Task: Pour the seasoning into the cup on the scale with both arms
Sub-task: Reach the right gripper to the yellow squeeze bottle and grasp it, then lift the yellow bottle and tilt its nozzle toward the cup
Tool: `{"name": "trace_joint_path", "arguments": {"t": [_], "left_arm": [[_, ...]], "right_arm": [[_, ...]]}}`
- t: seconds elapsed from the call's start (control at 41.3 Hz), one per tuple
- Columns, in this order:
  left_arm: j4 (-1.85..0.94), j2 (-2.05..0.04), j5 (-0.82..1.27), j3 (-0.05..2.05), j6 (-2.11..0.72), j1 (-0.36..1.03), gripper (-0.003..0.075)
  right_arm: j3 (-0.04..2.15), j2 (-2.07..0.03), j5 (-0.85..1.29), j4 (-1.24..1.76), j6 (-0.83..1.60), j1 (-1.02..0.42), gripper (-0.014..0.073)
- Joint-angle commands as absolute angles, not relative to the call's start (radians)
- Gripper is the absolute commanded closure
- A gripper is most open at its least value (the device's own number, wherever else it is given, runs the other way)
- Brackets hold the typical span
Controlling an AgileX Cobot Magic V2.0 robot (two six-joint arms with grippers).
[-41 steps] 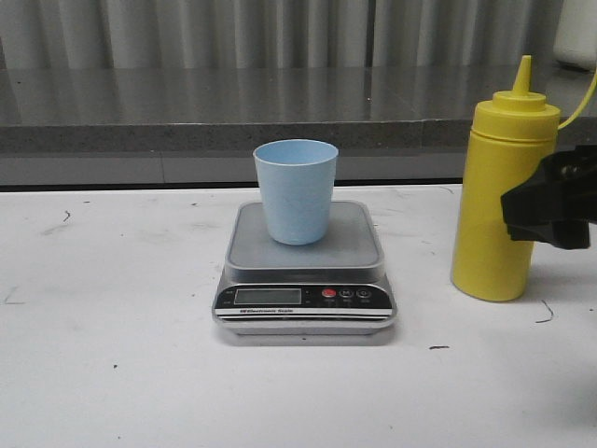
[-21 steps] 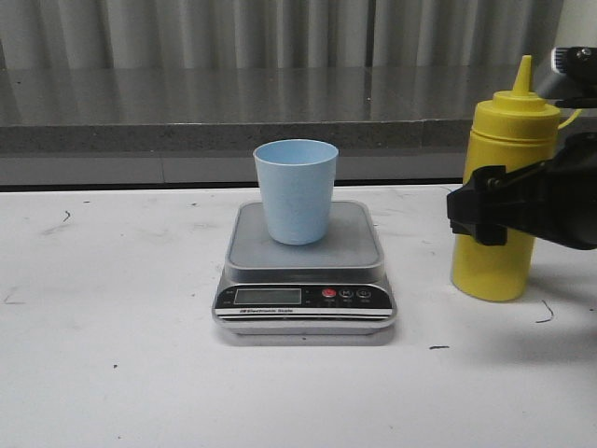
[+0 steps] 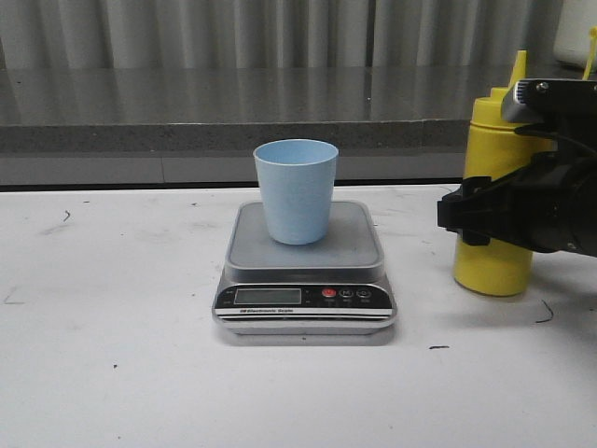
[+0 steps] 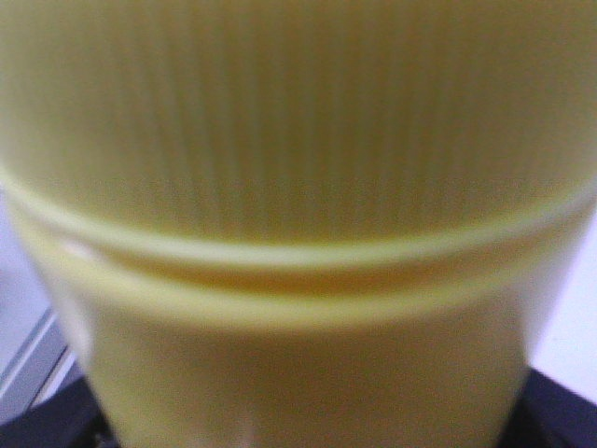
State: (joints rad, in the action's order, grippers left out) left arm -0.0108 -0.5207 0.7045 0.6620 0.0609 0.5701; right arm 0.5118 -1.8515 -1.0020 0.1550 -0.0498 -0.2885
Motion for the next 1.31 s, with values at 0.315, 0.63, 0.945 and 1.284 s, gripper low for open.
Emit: {"name": "trace_joint_path", "arguments": {"t": [0.315, 0.63, 0.945, 1.284], "left_arm": [[-0.020, -0.523, 0.630, 0.690, 0.062, 0.576, 0.0365], [-0.020, -0.523, 0.630, 0.690, 0.062, 0.576, 0.0365], [-0.020, -0.523, 0.630, 0.690, 0.062, 0.576, 0.0365], [-0.020, -0.523, 0.630, 0.690, 0.062, 0.576, 0.0365]], "right_arm": [[0.547, -1.599, -0.811, 0.123, 0.041, -0.282, 0.0232], [0.819, -1.455, -0.145, 0.113, 0.289, -0.282, 0.0232], [1.199, -1.514, 0.448, -0.138, 0.441, -0.321, 0.0232], [1.414, -1.693, 0.796, -0.662, 0.440, -0.482, 0.0232]]}}
